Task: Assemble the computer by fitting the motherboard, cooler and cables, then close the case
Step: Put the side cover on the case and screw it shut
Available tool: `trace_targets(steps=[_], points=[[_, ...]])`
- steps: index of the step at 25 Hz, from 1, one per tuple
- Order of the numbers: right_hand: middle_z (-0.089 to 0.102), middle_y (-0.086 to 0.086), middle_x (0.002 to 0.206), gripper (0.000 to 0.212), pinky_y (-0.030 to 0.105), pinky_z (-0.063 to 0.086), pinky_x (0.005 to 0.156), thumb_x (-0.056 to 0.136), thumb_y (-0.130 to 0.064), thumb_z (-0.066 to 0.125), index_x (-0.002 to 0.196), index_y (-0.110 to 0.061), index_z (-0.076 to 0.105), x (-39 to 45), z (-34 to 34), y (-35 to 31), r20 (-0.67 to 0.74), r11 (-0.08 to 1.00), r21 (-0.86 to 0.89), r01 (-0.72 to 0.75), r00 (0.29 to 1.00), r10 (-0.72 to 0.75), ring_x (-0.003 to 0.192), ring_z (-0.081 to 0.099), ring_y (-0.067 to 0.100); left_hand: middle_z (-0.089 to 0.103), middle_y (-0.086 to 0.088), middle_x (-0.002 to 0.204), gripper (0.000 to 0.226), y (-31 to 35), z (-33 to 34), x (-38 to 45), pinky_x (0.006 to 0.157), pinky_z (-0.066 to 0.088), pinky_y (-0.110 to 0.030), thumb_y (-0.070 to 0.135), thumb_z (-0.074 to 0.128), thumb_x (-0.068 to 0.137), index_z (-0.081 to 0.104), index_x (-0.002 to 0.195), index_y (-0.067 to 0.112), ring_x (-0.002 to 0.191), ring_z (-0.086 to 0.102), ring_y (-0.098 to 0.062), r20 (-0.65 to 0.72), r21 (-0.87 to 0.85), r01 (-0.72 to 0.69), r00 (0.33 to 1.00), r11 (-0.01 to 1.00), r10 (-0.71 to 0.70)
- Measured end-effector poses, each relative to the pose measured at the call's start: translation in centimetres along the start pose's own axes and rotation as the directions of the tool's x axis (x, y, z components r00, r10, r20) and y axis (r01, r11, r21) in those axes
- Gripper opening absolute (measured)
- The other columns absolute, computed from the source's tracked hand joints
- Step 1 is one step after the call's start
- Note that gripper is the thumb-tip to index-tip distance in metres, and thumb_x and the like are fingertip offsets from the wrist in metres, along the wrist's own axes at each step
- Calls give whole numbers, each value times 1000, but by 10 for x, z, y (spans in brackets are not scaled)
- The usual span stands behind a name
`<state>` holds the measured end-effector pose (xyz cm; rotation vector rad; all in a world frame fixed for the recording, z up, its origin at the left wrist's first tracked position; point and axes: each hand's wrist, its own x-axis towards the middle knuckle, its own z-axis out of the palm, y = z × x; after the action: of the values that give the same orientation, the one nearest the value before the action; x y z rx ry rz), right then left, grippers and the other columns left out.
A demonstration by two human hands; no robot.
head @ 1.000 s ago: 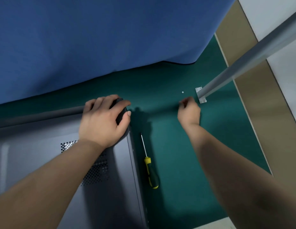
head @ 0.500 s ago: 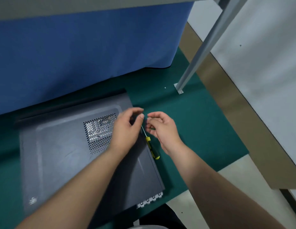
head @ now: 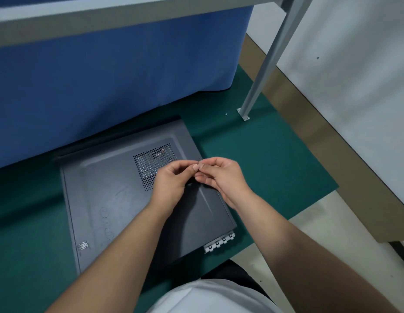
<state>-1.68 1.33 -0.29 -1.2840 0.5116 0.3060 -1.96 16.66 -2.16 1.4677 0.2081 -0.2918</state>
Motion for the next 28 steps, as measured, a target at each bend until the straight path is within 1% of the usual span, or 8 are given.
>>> trace_targets(steps=[6,9,12,15,21,24,26,28], points=[[78,11,89,12,26,61,74,96,-1,63,100,-6,72,12,-12,-2,79,982,-184,34,997,-20,84,77,23,77,-5,88,7,-9,2,8,80,57,-33,13,72,95,75,91,19,83,72,-19,-106,158,-46,992,986,63],[78,1,88,14,24,58,75,95,-9,62,95,-18,73,36,-43,-6,-59,912,-405,66,993,-98,84,74,17,75,3,90,5,-16,3,10,83,58,-39,17,69,98,73,96,19,89,71,-15,-179,262,-53,978,964,102],[72,-2,96,4,26,49,77,95,-22,65,96,-22,69,59,-77,12,-220,692,-708,-137,975,-32,92,67,18,74,11,90,5,-19,4,9,86,59,-37,20,69,97,73,97,23,90,70,-7,-196,333,-72,970,940,144],[68,2,112,18,25,44,83,95,-30,67,109,-19,65,78,-88,46,-214,480,-838,-260,965,149,100,62,20,73,11,94,5,-24,6,11,88,58,-31,20,71,96,74,98,23,91,69,-3,-204,401,-111,957,909,207],[59,14,123,41,32,50,80,93,-1,38,125,-13,61,98,-67,77,-208,282,-930,-235,970,122,94,55,30,73,7,97,7,-31,7,15,88,55,-23,18,72,95,76,101,18,95,68,-7,-228,483,-139,934,865,277],[64,12,110,27,32,53,76,93,-7,46,112,-14,64,99,-70,78,-189,296,-931,-212,976,105,88,58,28,74,8,96,6,-33,8,17,88,55,-23,16,72,95,76,100,18,94,69,-8,-241,469,-137,931,872,276],[66,8,96,10,36,57,78,95,-19,56,100,-15,63,95,-75,73,-169,398,-898,-186,983,78,88,64,30,74,9,94,5,-33,10,16,87,56,-24,17,73,94,76,98,19,92,70,-7,-250,450,-126,933,884,260],[68,10,92,12,42,59,81,98,-26,58,98,-15,62,86,-78,60,-149,554,-823,-126,989,4,87,68,32,75,10,89,4,-33,9,16,82,57,-26,18,73,95,75,96,22,88,71,-7,-270,374,-83,943,924,193]])
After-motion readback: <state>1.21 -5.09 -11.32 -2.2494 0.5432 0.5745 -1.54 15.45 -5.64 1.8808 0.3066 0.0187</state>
